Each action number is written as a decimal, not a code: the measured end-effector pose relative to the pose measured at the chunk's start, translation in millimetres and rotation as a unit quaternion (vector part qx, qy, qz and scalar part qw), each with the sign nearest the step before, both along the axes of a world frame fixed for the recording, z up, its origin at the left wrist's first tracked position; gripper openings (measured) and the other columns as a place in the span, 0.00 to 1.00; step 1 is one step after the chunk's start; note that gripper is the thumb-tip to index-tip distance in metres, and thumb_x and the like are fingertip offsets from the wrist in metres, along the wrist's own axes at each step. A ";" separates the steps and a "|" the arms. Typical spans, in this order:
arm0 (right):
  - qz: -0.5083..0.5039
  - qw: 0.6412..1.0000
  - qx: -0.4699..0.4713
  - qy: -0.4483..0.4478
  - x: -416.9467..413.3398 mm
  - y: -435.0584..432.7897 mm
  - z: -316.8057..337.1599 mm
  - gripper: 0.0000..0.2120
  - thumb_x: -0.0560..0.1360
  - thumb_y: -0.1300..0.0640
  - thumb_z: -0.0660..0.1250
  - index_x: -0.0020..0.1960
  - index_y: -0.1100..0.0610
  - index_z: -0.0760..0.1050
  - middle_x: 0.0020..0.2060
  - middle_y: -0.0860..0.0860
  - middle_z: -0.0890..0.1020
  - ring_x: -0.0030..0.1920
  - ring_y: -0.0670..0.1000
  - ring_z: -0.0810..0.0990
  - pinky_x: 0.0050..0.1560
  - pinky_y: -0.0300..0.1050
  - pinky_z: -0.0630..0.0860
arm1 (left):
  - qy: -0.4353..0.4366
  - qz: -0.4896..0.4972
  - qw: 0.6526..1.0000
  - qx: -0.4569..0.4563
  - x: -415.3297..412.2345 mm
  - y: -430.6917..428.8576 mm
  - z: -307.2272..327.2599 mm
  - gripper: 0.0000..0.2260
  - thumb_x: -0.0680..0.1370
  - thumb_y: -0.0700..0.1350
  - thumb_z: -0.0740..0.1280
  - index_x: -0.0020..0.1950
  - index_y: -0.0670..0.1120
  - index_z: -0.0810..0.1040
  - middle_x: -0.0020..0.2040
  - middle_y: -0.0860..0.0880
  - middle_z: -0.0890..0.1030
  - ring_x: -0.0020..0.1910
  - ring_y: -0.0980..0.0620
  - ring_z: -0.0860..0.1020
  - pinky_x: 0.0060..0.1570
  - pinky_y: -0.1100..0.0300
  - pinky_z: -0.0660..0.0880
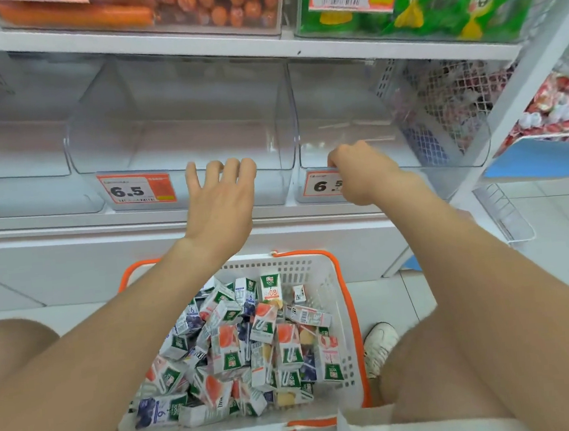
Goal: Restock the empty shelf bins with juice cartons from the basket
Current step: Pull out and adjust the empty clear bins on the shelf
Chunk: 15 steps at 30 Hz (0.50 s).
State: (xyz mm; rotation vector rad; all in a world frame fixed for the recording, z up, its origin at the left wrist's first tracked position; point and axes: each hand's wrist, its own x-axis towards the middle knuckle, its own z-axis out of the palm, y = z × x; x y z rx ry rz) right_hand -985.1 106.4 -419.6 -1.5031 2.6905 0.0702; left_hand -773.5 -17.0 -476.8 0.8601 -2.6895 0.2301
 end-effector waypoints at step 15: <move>0.047 0.997 -0.049 0.023 8.6 36.2 0.9 0.17 0.73 0.69 0.65 0.57 0.53 0.75 0.47 0.57 0.78 0.47 0.65 0.79 0.41 0.54 0.76 | 0.036 0.027 0.999 0.031 0.3 -7.8 10.8 0.25 0.72 0.30 0.66 0.67 0.47 0.76 0.55 0.42 0.79 0.55 0.35 0.75 0.67 0.38 0.67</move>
